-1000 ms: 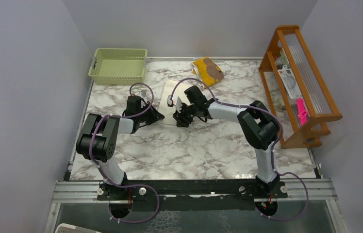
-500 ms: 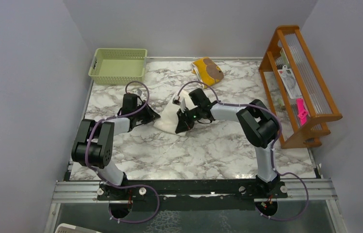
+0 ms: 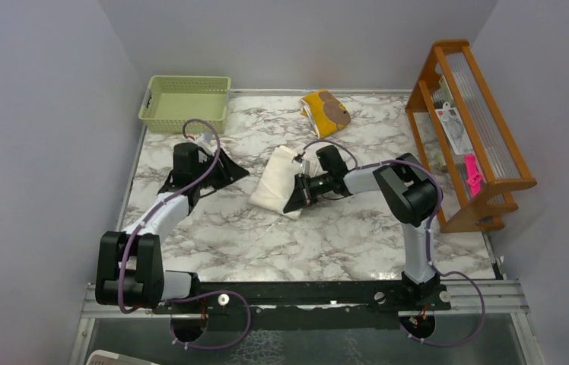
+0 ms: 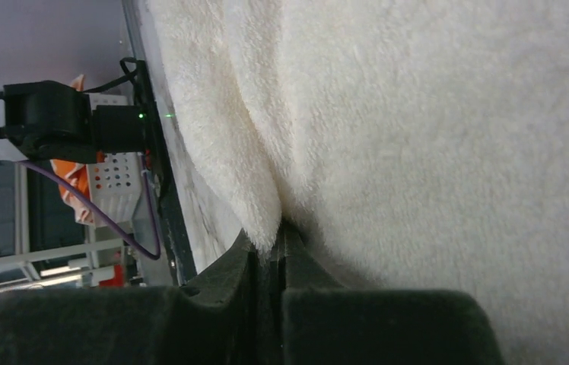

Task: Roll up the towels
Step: Roll the towel at the center of the board.

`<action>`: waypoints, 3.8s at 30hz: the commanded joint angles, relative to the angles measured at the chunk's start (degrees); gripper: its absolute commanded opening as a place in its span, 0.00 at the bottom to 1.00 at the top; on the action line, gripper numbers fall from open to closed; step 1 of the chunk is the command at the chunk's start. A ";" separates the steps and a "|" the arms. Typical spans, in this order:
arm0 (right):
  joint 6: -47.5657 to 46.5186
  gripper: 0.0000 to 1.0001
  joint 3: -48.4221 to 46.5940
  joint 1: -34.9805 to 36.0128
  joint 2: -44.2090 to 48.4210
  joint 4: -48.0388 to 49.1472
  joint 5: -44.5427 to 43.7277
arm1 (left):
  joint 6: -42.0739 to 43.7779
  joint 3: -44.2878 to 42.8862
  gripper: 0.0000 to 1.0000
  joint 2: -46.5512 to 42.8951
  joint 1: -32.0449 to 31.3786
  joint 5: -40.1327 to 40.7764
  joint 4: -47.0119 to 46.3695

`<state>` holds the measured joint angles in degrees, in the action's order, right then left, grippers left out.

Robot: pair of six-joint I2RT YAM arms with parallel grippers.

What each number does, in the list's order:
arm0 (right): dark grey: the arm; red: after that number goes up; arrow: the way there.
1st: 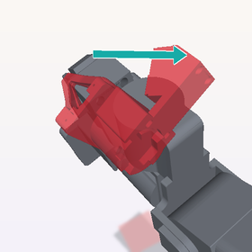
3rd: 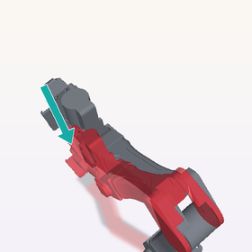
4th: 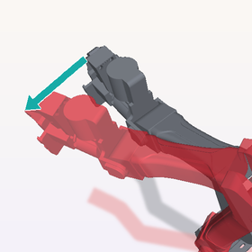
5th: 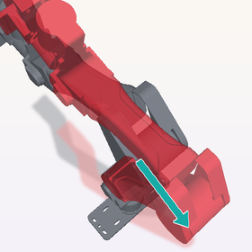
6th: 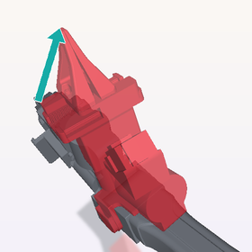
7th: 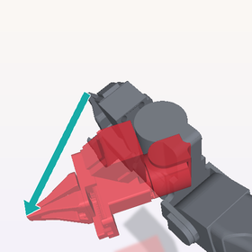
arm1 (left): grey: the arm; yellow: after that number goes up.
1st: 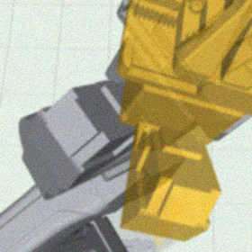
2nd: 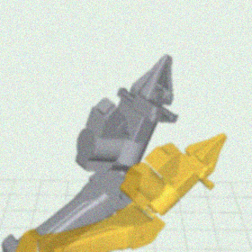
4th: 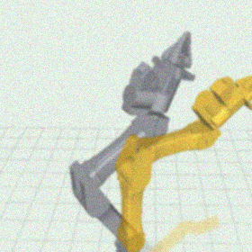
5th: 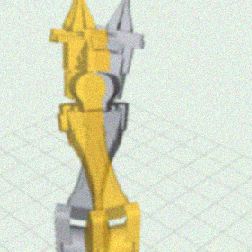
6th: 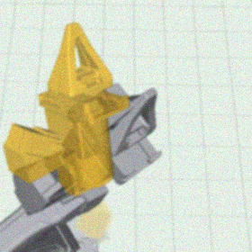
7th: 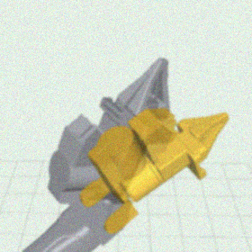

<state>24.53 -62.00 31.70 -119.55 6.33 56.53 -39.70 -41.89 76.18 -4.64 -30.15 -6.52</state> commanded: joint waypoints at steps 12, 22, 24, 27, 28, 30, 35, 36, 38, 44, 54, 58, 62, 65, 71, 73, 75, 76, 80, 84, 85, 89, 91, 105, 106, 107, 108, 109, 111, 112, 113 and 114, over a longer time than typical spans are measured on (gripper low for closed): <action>13.17 0.01 2.02 -3.10 -1.83 9.66 4.05 | -9.64 17.27 0.62 -4.50 -5.25 -5.92 -7.56; 11.75 0.01 2.85 -3.05 -0.66 8.34 3.67 | -11.00 13.70 0.64 4.10 -7.70 -1.64 -11.93; 11.45 0.01 2.85 -3.06 -0.50 7.98 3.67 | -11.05 12.68 0.64 6.06 -7.88 -0.37 -12.01; 10.93 0.01 2.76 -3.08 -0.25 7.37 3.67 | -10.92 11.19 0.64 8.34 -7.92 1.05 -12.87; 10.70 0.01 2.76 -3.06 -0.25 7.14 3.67 | -10.99 10.61 0.64 9.12 -7.90 1.07 -13.20; 10.23 0.01 2.68 -3.06 -0.21 6.60 3.67 | -11.08 9.66 0.64 10.30 -8.03 0.98 -13.52; 9.48 0.01 2.67 -3.06 -0.18 5.89 3.65 | -10.63 9.00 0.63 13.11 -8.82 0.62 -13.82; 9.48 0.01 2.61 -3.10 -0.27 5.89 3.67 | -10.58 9.01 0.62 13.55 -9.01 0.62 -13.86; 9.40 0.01 2.52 -3.08 -0.36 5.91 3.65 | -10.56 9.05 0.60 14.32 -9.34 0.33 -14.29; 8.16 0.01 2.32 -3.13 -0.28 4.49 3.32 | -10.66 8.78 0.36 15.78 -10.32 -0.03 -14.66; -5.93 0.62 -0.73 -3.05 6.19 -8.36 -4.61 | -11.00 7.50 0.00 16.35 -10.24 0.09 -14.39; -12.50 0.90 -0.30 -3.06 14.33 -9.18 -14.68 | -10.76 6.64 0.00 16.06 -10.21 -0.04 -12.59; -16.90 0.89 7.48 -2.84 25.57 3.04 -22.49 | -9.99 5.15 0.00 15.59 -10.21 0.28 -9.20; -25.78 0.90 17.99 1.39 35.23 18.06 -28.52 | -8.95 3.39 0.00 15.25 -10.21 1.02 -5.50; -46.12 0.87 21.56 14.14 36.78 19.47 -39.50 | -8.04 1.55 0.00 14.94 -10.12 1.34 -2.88; -49.38 0.84 20.60 16.00 34.69 17.27 -40.90 | -8.02 1.29 0.00 15.04 -10.12 1.22 -2.64; -52.49 0.81 19.38 17.94 32.52 15.04 -42.76 | -8.02 1.20 0.00 15.05 -10.12 1.23 -2.48; -53.84 0.79 18.87 18.82 31.43 14.20 -43.95 | -7.97 1.20 0.00 15.05 -10.12 1.11 -2.37; -56.43 0.76 17.01 20.34 27.33 12.11 -47.04 | -7.72 0.85 0.00 15.19 -10.04 0.92 -1.92; -57.51 0.72 15.41 20.42 24.63 11.32 -46.97 | -7.26 0.35 0.00 15.53 -10.03 0.80 -1.16; -57.68 0.71 14.84 20.40 23.77 10.74 -46.93 | -7.16 0.20 0.00 15.57 -9.99 0.80 -0.91; -57.22 0.68 12.41 20.42 20.03 8.20 -47.65 | -6.99 -0.18 0.00 15.51 -9.95 0.60 -0.44; -56.56 0.66 11.66 20.42 18.57 7.76 -47.87 | -6.89 -0.42 0.00 15.49 -9.88 0.46 -0.08; -49.83 0.49 4.39 20.42 9.77 -3.17 -48.47 | -7.19 -1.43 0.00 13.66 -9.05 -1.13 1.97; -49.03 0.45 3.85 20.42 9.36 -4.09 -48.00 | -7.22 -1.51 0.00 13.42 -8.94 -1.14 2.10; -48.33 0.41 3.26 20.34 8.93 -5.07 -47.48 | -7.30 -1.53 0.00 13.26 -8.90 -1.20 2.19; -47.59 0.37 2.72 20.33 8.56 -6.03 -47.00 | -7.36 -1.55 0.00 13.19 -8.81 -1.30 2.27; -46.75 0.34 2.18 20.33 8.24 -6.80 -46.62 | -7.47 -1.53 0.00 13.01 -8.73 -1.39 2.24; -44.78 0.28 1.35 20.26 8.02 -7.86 -45.30 | -7.64 -1.62 0.00 12.74 -8.48 -1.53 2.22; -43.58 0.25 1.15 20.24 8.08 -8.22 -44.44 | -7.73 -1.69 0.00 12.57 -8.33 -1.57 2.21; -42.23 0.20 1.06 20.20 8.37 -8.38 -43.50 | -7.83 -1.70 0.00 12.26 -8.10 -1.66 2.15; -40.83 0.13 0.97 20.08 8.54 -8.63 -42.18 | -7.91 -1.70 0.00 11.89 -7.79 -1.66 2.06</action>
<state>-22.81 -60.77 51.70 -109.32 4.54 8.91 -47.64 -41.78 90.96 -13.45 -30.24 -4.14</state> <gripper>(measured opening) 0.228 0.077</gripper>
